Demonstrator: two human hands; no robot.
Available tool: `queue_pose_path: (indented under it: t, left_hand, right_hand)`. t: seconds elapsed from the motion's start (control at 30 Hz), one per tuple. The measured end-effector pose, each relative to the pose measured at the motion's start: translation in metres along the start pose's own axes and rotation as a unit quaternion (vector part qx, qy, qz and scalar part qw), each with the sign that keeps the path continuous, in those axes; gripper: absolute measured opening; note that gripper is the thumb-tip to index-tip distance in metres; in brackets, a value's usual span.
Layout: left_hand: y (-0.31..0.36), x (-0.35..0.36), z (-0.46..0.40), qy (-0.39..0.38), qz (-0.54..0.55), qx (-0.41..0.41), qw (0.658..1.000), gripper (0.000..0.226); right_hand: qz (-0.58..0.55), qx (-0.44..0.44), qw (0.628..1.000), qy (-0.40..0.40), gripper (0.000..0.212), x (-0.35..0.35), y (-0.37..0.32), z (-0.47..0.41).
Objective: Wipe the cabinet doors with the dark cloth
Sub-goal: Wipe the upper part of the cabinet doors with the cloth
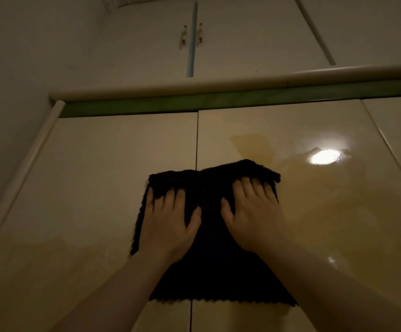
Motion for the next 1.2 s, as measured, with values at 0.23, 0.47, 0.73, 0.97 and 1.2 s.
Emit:
queue_pose_path:
  t: [0.23,0.47,0.73,0.97,1.2]
  left_hand:
    - [0.025,-0.012,-0.081,0.008,0.006,0.017,1.0,0.072]
    - [0.046,-0.01,-0.156,0.023,-0.001,0.05,0.998,0.068]
    - [0.055,-0.011,-0.179,0.033,0.0,0.076,0.997,0.063]
    - [0.091,-0.002,-0.143,0.016,-0.029,0.208,0.978,0.068]
    - [0.129,0.008,-0.083,0.013,-0.009,0.257,0.966,0.061]
  right_hand:
    - [0.021,0.001,1.0,0.019,0.063,-0.017,0.039,-0.073]
    - [0.017,0.024,0.999,0.046,0.058,-0.032,0.072,-0.129]
    - [0.009,0.024,0.998,0.053,0.058,-0.031,0.08,-0.133]
    - [0.005,0.018,0.999,0.05,0.051,-0.025,0.083,-0.09]
    - [0.009,0.002,0.998,0.064,0.062,-0.02,0.07,-0.035]
Point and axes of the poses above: each hand's wrist, its own z-axis away from the middle knuckle, its own x-axis out of the palm, y = z × x, the point moved 8 cm from there along -z, towards the middle knuckle, and after that the axes turned 5 degrees about x, right-handed, at the moved point
